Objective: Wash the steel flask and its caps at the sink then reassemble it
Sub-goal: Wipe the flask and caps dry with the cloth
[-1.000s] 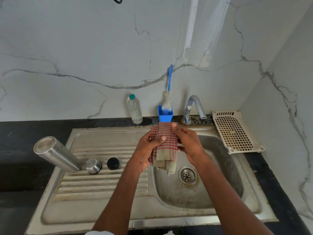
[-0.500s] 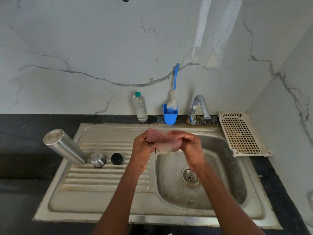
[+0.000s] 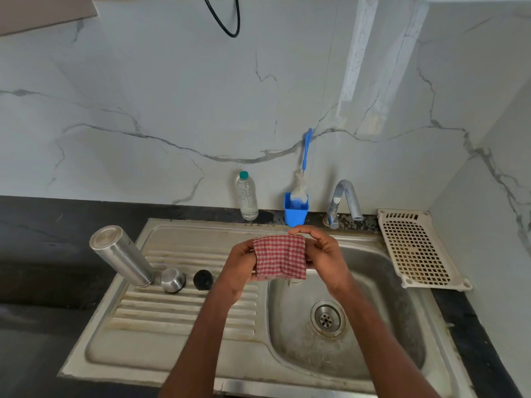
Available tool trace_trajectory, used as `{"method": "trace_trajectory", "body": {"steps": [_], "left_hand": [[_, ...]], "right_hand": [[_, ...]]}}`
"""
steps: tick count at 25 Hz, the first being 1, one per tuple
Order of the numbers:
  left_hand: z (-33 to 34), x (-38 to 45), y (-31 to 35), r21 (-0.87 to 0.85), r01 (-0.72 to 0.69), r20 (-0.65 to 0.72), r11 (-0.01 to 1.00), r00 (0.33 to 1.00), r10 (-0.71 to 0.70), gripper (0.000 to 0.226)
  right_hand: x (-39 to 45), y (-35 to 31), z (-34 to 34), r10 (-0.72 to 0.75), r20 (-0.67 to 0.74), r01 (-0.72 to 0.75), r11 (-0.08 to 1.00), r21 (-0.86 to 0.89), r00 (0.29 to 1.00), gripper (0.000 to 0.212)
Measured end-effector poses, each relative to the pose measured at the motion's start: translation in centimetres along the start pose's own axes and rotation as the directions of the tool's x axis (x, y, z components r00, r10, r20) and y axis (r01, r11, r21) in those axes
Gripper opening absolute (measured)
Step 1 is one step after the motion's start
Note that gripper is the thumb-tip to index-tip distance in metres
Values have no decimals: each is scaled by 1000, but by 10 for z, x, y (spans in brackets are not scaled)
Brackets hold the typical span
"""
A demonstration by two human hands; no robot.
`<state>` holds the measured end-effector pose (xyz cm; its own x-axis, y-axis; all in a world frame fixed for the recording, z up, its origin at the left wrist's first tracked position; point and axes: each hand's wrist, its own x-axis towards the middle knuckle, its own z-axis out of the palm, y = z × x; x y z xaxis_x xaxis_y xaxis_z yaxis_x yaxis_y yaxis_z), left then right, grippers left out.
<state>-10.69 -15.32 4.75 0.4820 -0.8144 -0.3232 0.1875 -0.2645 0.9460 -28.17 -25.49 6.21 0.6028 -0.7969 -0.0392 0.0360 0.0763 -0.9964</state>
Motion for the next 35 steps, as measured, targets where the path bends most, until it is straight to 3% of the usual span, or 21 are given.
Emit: {"method": "trace_trajectory", "body": {"steps": [2, 4, 6, 8, 11, 13, 15, 18, 21, 24, 26, 29, 32, 34, 35], "left_hand": [[-8, -6, -4, -85, 60, 60, 995, 997, -55, 31], [-14, -10, -10, -112, 28, 98, 993, 995, -17, 34], [-14, -13, -17, -87, -47, 127, 995, 990, 58, 40], [-15, -16, -22, -134, -84, 88, 987, 991, 96, 45], [-18, -20, -23, -280, -68, 0, 958, 997, 71, 39], [-22, -21, -23, -331, -53, -21, 942, 999, 49, 34], [-26, -19, -25, -327, -45, -47, 944, 998, 31, 32], [-29, -15, -24, -333, 36, -77, 942, 995, -65, 27], [-36, -13, -23, -468, 120, 15, 875, 992, -128, 47], [-46, -7, -29, -290, -62, -24, 955, 998, 58, 22], [-52, -3, -31, -153, -127, -113, 980, 987, 111, 13], [-63, -7, -31, -119, -122, -178, 985, 979, 99, 11], [-88, -13, -42, -130, -65, -223, 989, 974, 35, 15], [-114, -24, -56, -101, -64, -351, 993, 936, 24, 24], [-128, -33, -63, -65, -87, -473, 994, 880, 46, 25]], "right_hand": [[-2, 5, 0, 199, 55, -206, 961, 182, 978, 30], [-8, 18, 4, 308, 140, -336, 893, 300, 941, 37], [-12, 30, 6, 279, 144, -309, 912, 271, 949, 30], [-13, 36, 7, 215, 159, -251, 932, 260, 964, 40], [-11, 29, 12, 211, 244, -282, 909, 308, 947, 51], [-11, 29, 19, 243, 255, -301, 927, 222, 936, 51], [-11, 31, 29, 258, 215, -299, 936, 187, 942, 46], [-10, 27, 55, 181, 19, -182, 979, 88, 983, 33], [-4, 22, 78, 100, -80, -100, 995, 0, 992, 23], [0, 28, 87, 188, -52, -189, 982, -27, 981, 22], [0, 34, 89, 266, -13, -264, 962, 73, 964, 26], [-2, 37, 99, 378, 149, -406, 855, 322, 914, 35], [-5, 44, 119, 516, 213, -556, 734, 390, 830, 34], [-9, 55, 135, 572, 249, -610, 618, 497, 782, 36], [-11, 60, 144, 578, 263, -617, 582, 530, 772, 39]]}}
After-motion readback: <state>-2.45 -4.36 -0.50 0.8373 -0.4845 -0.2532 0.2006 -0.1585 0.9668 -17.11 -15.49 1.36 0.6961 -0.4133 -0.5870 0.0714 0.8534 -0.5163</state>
